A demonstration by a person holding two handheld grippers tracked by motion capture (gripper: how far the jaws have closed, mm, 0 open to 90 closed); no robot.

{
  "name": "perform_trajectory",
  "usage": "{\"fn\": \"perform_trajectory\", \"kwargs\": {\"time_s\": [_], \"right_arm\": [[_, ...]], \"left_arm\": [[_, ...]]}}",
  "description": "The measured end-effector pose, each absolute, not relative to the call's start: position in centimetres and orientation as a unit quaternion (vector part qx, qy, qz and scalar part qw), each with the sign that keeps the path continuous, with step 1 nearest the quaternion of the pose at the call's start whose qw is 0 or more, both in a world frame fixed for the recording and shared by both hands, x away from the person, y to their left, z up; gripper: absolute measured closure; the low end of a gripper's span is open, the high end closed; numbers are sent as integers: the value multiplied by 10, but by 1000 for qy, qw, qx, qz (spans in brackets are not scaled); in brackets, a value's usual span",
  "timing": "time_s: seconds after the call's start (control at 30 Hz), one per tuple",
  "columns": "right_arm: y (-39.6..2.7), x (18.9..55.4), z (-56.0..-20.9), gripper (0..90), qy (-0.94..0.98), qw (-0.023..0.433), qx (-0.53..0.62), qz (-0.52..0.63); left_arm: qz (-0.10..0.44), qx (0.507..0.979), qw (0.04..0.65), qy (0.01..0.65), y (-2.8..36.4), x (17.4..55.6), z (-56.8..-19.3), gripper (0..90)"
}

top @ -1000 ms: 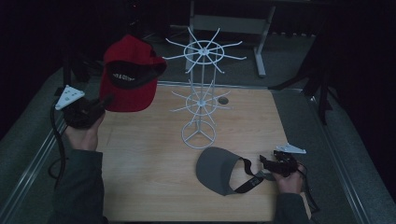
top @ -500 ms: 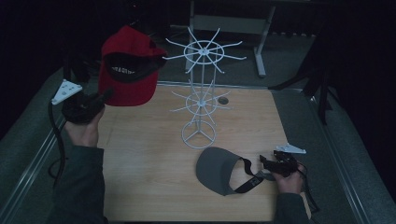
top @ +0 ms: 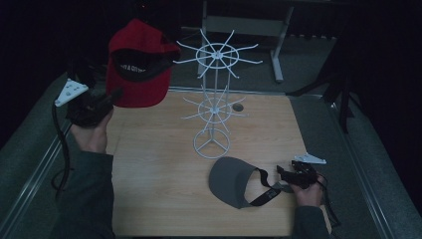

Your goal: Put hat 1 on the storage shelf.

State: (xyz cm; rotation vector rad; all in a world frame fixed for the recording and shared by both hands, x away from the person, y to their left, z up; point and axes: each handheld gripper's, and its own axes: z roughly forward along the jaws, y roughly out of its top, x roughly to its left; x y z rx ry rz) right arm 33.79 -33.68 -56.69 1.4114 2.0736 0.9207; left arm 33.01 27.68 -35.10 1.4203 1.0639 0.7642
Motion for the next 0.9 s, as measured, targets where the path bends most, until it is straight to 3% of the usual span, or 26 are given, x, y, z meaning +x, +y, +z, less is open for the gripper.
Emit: {"fn": "perform_trajectory", "kwargs": {"time_s": [0.9], "right_arm": [[-337, 338, -567, 301, 755, 233, 514, 335]], "left_arm": [[321, 589, 613, 417, 273, 317, -332, 861]]}}
